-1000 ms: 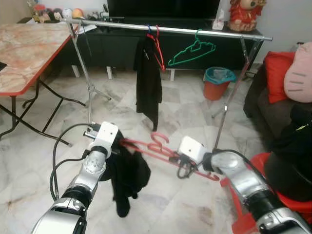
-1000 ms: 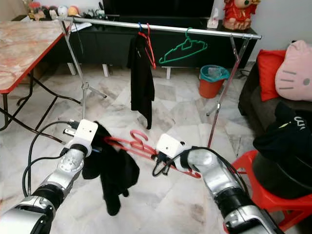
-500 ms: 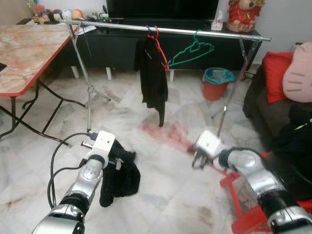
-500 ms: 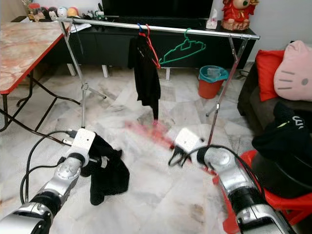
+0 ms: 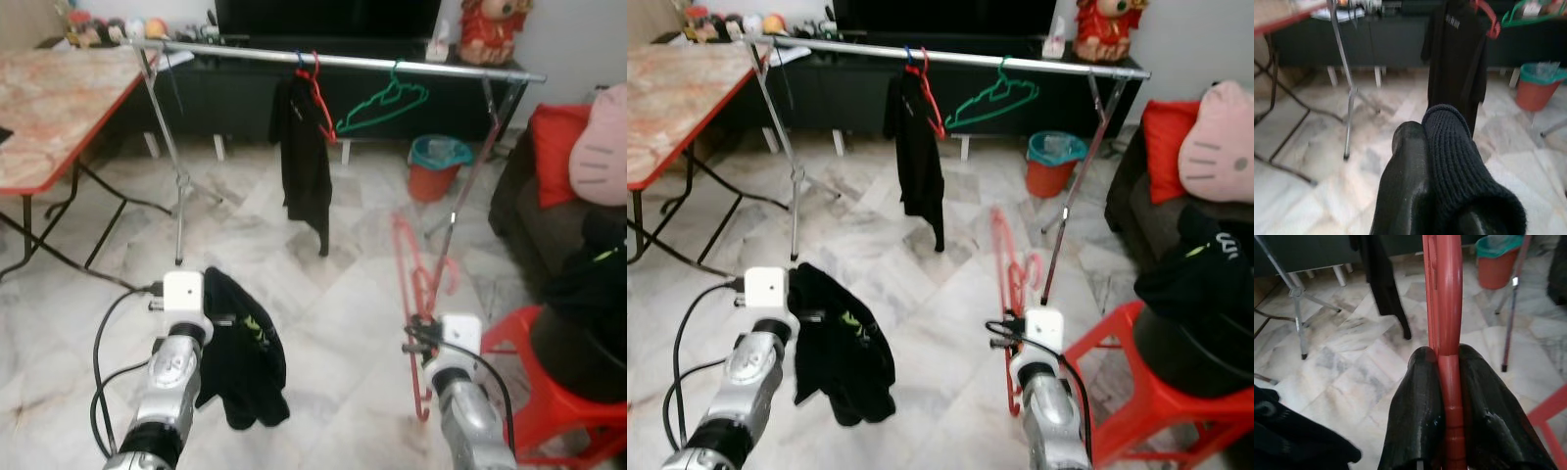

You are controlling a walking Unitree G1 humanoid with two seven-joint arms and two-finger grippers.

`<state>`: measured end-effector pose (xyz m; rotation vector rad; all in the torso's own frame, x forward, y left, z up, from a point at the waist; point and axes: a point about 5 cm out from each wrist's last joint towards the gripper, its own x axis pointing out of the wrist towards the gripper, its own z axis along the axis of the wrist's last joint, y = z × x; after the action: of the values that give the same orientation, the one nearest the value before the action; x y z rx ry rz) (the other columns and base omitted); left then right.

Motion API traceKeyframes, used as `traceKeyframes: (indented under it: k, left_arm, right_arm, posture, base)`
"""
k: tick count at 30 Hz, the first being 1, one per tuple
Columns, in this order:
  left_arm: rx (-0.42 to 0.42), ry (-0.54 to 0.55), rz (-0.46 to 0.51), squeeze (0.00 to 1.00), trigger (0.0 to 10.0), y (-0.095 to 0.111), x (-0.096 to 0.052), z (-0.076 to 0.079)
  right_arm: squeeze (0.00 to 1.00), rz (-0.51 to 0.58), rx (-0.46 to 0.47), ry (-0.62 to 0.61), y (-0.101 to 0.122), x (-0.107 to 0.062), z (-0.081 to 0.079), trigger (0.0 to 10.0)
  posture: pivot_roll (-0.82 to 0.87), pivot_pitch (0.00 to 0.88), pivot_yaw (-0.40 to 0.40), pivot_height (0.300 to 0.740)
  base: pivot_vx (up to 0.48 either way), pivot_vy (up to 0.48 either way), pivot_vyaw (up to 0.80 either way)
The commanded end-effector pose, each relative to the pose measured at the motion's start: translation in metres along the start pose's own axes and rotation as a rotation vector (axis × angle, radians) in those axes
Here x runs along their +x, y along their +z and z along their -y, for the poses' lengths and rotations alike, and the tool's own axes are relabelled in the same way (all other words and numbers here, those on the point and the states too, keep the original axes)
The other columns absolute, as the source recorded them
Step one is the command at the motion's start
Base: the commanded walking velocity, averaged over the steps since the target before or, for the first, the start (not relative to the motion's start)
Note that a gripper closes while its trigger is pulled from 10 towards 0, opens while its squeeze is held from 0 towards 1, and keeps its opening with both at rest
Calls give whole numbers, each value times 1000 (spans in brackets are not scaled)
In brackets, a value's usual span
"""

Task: Hang hanger

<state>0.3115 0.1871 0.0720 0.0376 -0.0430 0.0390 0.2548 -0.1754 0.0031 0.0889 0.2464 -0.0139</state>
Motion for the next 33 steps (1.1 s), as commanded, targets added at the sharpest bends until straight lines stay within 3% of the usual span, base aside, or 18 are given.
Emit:
traceKeyframes:
  k: [1, 7, 15, 19, 22, 33]
  left_arm:
    - [-5, 1, 53, 0, 10000, 9, -1, -3]
    - [-3, 9, 35, 0, 10000, 3, -11, -11]
    - [6, -2, 9, 0, 10000, 2, -7, -12]
    - [12, -14, -8, 0, 10000, 2, -3, -12]
    - [27, -10, -16, 0, 10000, 0, -4, -15]
    - [52, -4, -19, 0, 10000, -3, -12, -18]
  right_arm:
    - [0, 48, -16, -3, 5, -1, -3, 10000]
    - [0, 96, -54, -63, 8, -7, 6, 10000]
    - [0, 136, -68, -99, 15, -9, 9, 10000]
    - [0, 148, -45, -163, 18, -5, 20, 10000]
    - [0, 132, -87, -167, 16, -6, 25, 10000]
    - [0, 120, -94, -115, 17, 3, 15, 10000]
  posture:
    - [2, 0, 16, 740]
    - [-10, 0, 37, 740]
    - [-50, 0, 86, 740]
    - [-59, 0, 102, 740]
    - [-44, 0, 92, 740]
    - [20, 0, 38, 740]
  base:
    - [0, 0, 0]
    - [0, 0, 0]
    - [0, 0, 0]
    - [0, 131, 0]
    - [0, 303, 0]
    - [0, 302, 0]
